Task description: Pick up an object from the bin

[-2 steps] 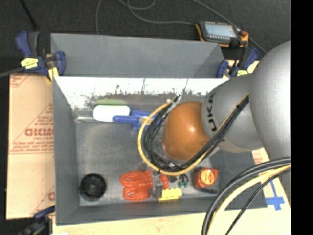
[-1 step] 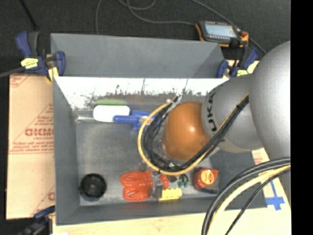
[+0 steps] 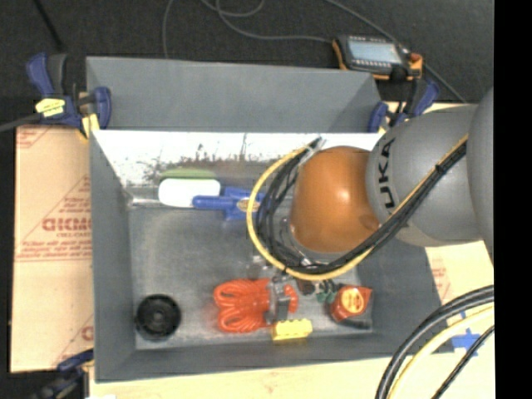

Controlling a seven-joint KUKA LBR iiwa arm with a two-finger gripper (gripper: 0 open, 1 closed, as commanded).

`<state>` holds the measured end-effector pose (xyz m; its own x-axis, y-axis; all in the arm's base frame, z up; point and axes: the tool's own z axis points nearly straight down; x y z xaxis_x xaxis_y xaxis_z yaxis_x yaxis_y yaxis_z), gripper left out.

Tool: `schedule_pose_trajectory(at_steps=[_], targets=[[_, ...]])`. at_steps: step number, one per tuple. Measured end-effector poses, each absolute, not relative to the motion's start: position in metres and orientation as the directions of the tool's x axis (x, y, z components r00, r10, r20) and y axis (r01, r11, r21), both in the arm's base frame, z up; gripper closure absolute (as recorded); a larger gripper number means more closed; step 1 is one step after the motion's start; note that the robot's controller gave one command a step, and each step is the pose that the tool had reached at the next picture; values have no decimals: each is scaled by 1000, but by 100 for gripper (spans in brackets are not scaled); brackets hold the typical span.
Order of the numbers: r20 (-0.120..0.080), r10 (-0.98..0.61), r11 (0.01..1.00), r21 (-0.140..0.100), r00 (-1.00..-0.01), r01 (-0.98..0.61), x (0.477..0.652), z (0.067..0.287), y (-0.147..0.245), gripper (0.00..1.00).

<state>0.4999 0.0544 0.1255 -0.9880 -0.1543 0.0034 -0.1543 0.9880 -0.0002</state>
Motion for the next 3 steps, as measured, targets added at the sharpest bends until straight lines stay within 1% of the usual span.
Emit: schedule_pose_trajectory(at_steps=[1, 2, 3], targets=[[-15, -150, 989, 0, -989, -150, 506, 136, 62, 100], [7, -148, 989, 0, -989, -148, 513, 167, 63, 100], [1, -156, 988, -1, -988, -156, 516, 236, 63, 100]])
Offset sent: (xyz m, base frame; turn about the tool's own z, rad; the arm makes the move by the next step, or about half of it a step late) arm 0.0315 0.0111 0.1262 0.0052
